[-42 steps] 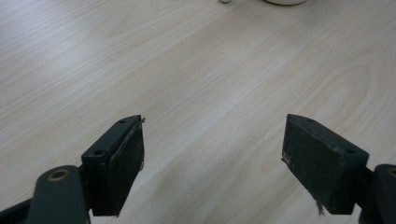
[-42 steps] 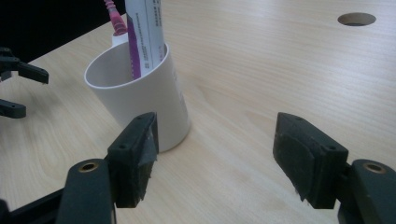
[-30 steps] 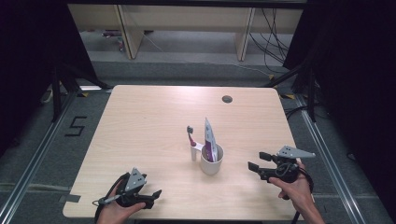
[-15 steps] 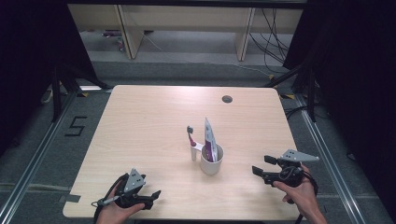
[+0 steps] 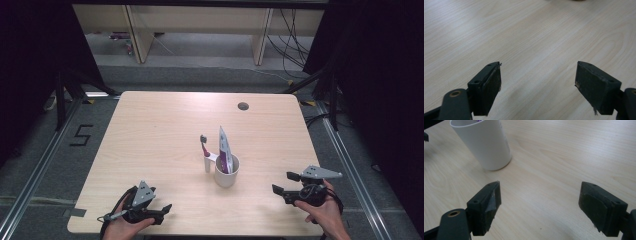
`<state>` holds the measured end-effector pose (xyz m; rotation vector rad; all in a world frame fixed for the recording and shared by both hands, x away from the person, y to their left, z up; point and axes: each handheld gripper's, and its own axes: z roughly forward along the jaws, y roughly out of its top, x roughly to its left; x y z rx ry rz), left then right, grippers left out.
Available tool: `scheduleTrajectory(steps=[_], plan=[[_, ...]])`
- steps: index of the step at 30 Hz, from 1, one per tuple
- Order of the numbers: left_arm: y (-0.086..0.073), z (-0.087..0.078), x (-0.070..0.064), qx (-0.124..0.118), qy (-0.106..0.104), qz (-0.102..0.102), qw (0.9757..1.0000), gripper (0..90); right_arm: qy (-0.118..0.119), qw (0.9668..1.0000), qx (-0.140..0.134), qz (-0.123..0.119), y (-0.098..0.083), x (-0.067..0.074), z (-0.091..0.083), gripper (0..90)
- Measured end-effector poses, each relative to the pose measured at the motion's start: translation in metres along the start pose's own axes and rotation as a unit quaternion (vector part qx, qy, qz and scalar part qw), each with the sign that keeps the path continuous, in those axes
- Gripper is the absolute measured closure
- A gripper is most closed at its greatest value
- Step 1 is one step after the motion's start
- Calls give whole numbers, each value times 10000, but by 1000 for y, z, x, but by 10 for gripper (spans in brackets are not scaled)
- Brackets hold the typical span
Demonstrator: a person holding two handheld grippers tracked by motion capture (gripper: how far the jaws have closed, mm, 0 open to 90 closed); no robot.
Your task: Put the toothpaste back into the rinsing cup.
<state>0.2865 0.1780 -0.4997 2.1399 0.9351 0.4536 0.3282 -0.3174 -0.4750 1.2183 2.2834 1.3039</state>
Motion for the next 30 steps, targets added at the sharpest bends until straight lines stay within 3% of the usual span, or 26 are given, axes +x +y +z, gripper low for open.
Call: scheduleTrajectory(steps=[2, 3, 5, 6, 7, 11, 12, 15, 16, 19, 21, 22, 23, 24, 26, 27, 29, 30], plan=[[0, 0, 0, 10, 2, 2, 10000, 206, -87, 9998, 17, -190, -1, -1, 0, 186], [0, 0, 0, 7, 1, 1, 10000, 206, -23, 10000, 52, -48, -2, 1, 0, 185], [0, 0, 0, -30, 2, -8, 10000, 206, -115, 9995, 88, -285, -2, 0, -1, 183], [0, 0, 0, -30, 3, -8, 10000, 206, -116, 9995, 81, -284, -3, 0, -1, 182], [-1, 0, 0, -33, 7, -21, 10000, 206, -78, 9998, 116, -131, -4, 3, -1, 181], [-1, 0, 0, -28, 22, -14, 10000, 206, -146, 9993, 170, -309, -6, 2, -2, 176], [-1, 0, 0, -32, 35, -20, 10000, 206, -86, 9995, 247, -179, -7, 4, -2, 176], [-1, 0, 0, -24, 39, -32, 10000, 206, -118, 9992, 223, -314, -8, 3, -2, 172], [-1, 0, 0, -23, 43, -28, 10000, 206, -80, 9993, 301, -200, -9, 5, -2, 171], [-1, -1, 0, -5, 63, -1, 10000, 206, -138, 9988, 318, -356, -10, 5, -2, 167], [-1, -1, 0, -18, 58, -15, 10000, 206, -100, 9989, 401, -220, -12, 8, -2, 166], [-1, -1, 0, -35, 37, -32, 10000, 206, -119, 9984, 436, -342, -12, 7, -3, 165], [-1, -1, -1, -41, 36, -35, 10000, 205, -132, 9984, 483, -273, -13, 9, -3, 164], [-1, -1, 0, -34, 40, -27, 10000, 205, -172, 9978, 467, -445, -13, 8, -3, 164], [-1, -1, 0, -34, 44, -26, 10000, 205, -183, 9978, 575, -268, -15, 12, -3, 164], [-1, -1, 0, -32, 49, -16, 10000, 205, -201, 9970, 551, -507, -16, 9, -3, 164], [-2, -1, 0, -23, 60, -11, 10000, 204, -198, 9974, 645, -240, -18, 13, -3, 164], [-2, -1, 0, -18, 43, -3, 10000, 203, -244, 9967, 657, -402, -18, 11, -3, 164]])
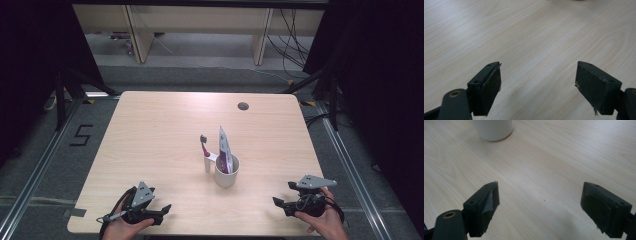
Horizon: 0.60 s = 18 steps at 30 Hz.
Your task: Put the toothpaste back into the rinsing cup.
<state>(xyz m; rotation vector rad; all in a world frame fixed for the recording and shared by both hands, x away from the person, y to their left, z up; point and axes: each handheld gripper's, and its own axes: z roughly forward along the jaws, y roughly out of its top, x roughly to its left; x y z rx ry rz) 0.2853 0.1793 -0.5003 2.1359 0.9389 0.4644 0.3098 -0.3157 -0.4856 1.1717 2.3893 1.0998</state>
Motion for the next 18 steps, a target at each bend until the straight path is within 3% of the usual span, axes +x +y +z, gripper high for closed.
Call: scheduleTrajectory(steps=[7, 8, 9, 18], plan=[[0, 0, 0, -11, 29, -17, 10000, 202, 56, 9999, 149, 66, -4, 3, 0, 164], [0, 1, 0, -9, 35, -13, 10000, 201, 20, 9999, 106, -131, -4, 1, 1, 164], [-1, 0, 0, -11, 27, -15, 10000, 201, 5, 9998, 100, -149, -5, 1, 1, 164], [-1, -1, 1, -14, 83, -3, 10000, 192, -10, 9997, 209, -91, -5, 2, 1, 164]])
